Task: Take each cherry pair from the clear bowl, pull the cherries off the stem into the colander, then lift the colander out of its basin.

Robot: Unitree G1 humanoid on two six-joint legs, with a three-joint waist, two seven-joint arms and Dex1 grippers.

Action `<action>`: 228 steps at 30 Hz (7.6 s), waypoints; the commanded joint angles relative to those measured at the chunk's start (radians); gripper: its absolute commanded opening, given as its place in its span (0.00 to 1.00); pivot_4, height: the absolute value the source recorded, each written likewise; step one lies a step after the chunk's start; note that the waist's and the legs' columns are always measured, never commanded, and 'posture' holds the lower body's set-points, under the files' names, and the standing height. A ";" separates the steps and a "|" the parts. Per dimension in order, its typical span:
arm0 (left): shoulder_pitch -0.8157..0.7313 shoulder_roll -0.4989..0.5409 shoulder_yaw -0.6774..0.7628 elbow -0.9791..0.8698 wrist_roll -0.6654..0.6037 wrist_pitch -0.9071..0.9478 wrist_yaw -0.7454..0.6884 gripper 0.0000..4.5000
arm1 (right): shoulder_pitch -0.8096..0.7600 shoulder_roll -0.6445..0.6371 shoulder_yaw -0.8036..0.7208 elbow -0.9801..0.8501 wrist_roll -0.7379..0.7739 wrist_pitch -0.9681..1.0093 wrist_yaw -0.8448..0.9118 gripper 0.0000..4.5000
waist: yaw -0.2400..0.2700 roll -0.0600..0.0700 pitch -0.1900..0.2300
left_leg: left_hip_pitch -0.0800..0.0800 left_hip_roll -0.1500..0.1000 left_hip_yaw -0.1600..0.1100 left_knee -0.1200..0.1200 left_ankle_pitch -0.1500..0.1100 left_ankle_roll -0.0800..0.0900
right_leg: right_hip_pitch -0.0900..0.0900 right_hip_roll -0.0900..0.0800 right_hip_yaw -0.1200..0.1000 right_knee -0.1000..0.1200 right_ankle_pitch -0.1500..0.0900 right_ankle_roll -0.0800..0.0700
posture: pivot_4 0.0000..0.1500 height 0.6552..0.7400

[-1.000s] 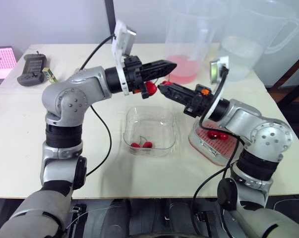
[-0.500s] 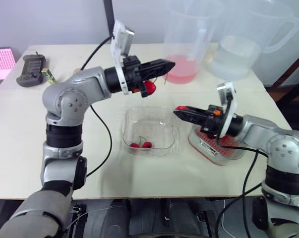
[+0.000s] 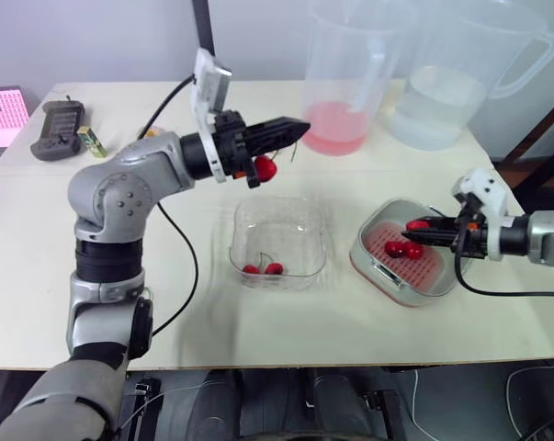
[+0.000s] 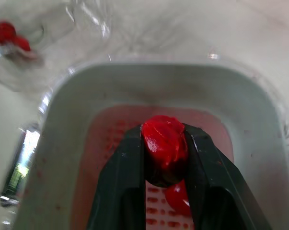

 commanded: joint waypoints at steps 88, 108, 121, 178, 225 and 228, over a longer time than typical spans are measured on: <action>0.092 0.223 0.005 -0.071 0.012 -0.051 -0.142 0.00 | -0.040 -0.318 -0.060 -0.104 0.149 0.121 0.158 0.99 | 0.003 0.001 0.001 | -0.003 0.000 0.000 0.001 -0.001 0.001 | -0.001 -0.001 0.000 -0.003 0.000 0.000 | 1.00 1.00; 0.853 0.571 0.377 -0.244 -0.073 0.105 -0.192 0.00 | -0.585 0.118 0.083 -0.144 0.385 0.193 0.328 0.99 | 0.007 0.001 0.004 | -0.003 0.001 0.004 -0.001 -0.001 0.000 | -0.003 -0.005 -0.001 -0.004 0.001 -0.002 | 1.00 1.00; 0.946 0.497 0.387 -0.022 0.039 -0.015 -0.153 0.75 | -0.553 0.142 0.087 -0.200 0.363 0.202 0.290 1.00 | 0.005 0.001 0.004 | -0.007 0.001 0.004 -0.001 -0.001 0.000 | -0.008 -0.005 -0.001 -0.003 0.002 -0.003 | 1.00 1.00; 0.843 0.674 0.423 -0.402 0.028 -0.239 -0.380 0.99 | -0.825 0.476 0.900 -0.040 -0.256 0.244 0.020 1.00 | 0.000 0.001 0.004 | -0.013 0.002 0.003 0.003 0.000 0.000 | -0.017 -0.001 -0.001 0.008 0.002 -0.004 | 1.00 1.00; 0.747 0.666 0.295 -0.325 0.113 -0.281 -0.303 1.00 | -0.686 0.597 0.860 0.068 -0.515 0.146 0.082 0.49 | -0.001 0.001 0.004 | -0.011 0.002 0.003 0.003 0.000 0.000 | -0.016 0.000 -0.001 0.009 0.002 -0.004 | 1.00 1.00; 0.762 0.664 0.293 -0.329 0.119 -0.281 -0.306 1.00 | -0.686 0.611 0.850 0.080 -0.519 0.145 0.074 0.49 | -0.001 0.001 0.004 | -0.011 0.002 0.003 0.003 0.000 0.000 | -0.016 0.000 -0.001 0.009 0.002 -0.004 | 1.00 1.00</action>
